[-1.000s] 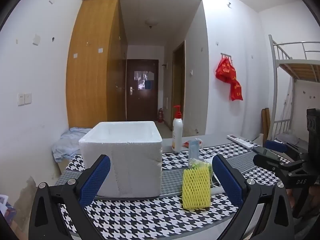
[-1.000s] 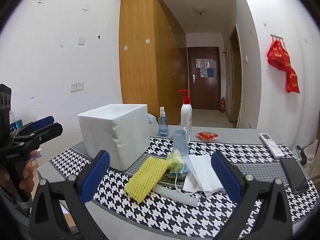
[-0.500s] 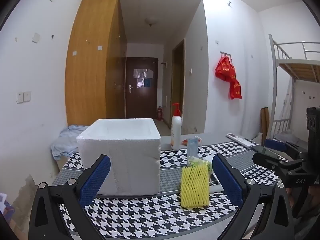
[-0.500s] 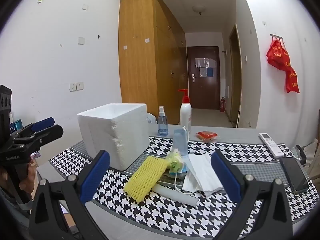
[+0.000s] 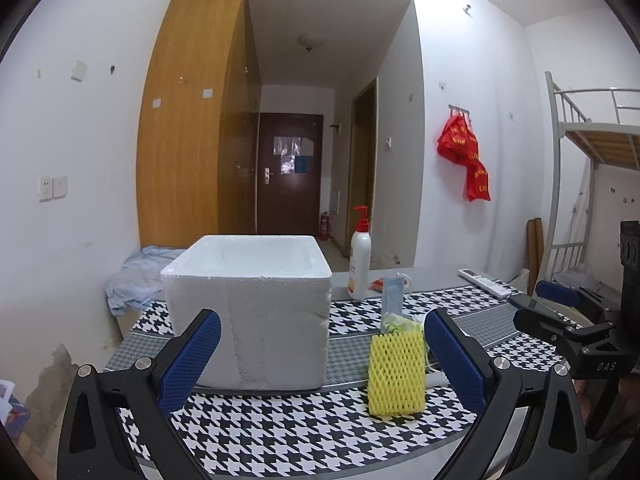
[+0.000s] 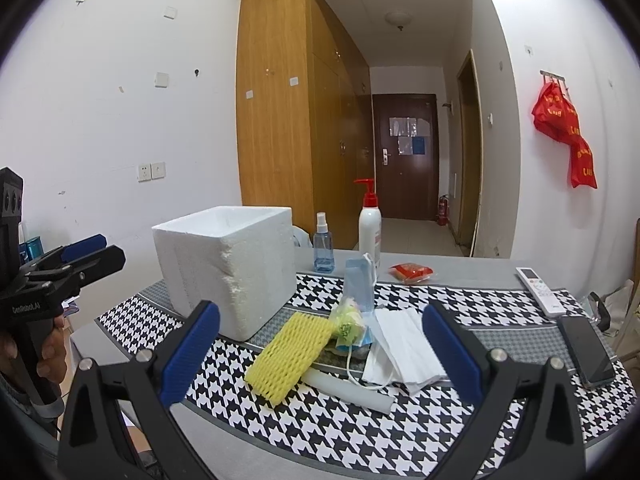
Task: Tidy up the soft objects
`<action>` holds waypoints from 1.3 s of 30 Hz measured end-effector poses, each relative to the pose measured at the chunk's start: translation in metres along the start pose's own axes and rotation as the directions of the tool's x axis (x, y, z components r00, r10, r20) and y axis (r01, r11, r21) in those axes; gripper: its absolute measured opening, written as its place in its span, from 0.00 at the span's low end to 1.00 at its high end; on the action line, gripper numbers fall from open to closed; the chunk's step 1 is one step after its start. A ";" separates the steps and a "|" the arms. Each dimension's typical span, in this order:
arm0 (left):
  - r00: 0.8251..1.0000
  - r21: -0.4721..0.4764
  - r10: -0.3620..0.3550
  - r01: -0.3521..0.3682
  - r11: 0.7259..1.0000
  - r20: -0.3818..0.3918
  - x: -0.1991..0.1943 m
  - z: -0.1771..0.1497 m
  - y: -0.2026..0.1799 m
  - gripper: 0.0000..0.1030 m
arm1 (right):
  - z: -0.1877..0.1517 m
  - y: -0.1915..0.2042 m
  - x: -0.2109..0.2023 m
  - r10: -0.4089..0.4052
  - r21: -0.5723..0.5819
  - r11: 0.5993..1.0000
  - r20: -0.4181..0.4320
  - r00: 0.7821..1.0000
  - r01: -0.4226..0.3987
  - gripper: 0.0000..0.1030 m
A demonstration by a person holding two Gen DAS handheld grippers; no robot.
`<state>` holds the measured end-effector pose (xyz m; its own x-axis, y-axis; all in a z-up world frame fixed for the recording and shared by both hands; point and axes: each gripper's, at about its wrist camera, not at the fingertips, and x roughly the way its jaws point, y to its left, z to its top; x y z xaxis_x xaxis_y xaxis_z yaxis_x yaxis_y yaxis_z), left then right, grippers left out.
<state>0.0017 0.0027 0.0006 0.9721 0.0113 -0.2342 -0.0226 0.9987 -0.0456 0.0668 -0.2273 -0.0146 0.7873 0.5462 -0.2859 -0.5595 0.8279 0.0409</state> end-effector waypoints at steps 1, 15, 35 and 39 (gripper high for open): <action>1.000 0.001 0.001 -0.001 1.000 0.000 0.000 -0.001 0.000 0.99 | 0.000 0.000 0.000 -0.001 -0.001 1.000 0.001 1.000 0.001 0.99; 1.000 -0.002 0.002 -0.002 1.000 0.001 -0.001 0.000 0.001 0.99 | 0.001 -0.003 -0.001 -0.009 0.007 1.000 0.002 1.000 0.009 0.99; 0.999 -0.004 -0.020 0.019 1.000 -0.028 0.011 0.000 -0.002 0.99 | 0.001 -0.005 0.003 -0.023 0.004 1.000 -0.005 1.000 0.023 0.99; 0.998 0.004 -0.037 0.037 0.999 -0.045 0.018 -0.002 -0.005 0.99 | 0.000 -0.006 0.009 -0.026 -0.002 1.000 -0.024 0.999 0.026 0.99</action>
<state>0.0186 -0.0020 -0.0049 0.9607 -0.0278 -0.2761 0.0144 0.9986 -0.0505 0.0771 -0.2277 -0.0177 0.7952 0.5210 -0.3101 -0.5393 0.8416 0.0311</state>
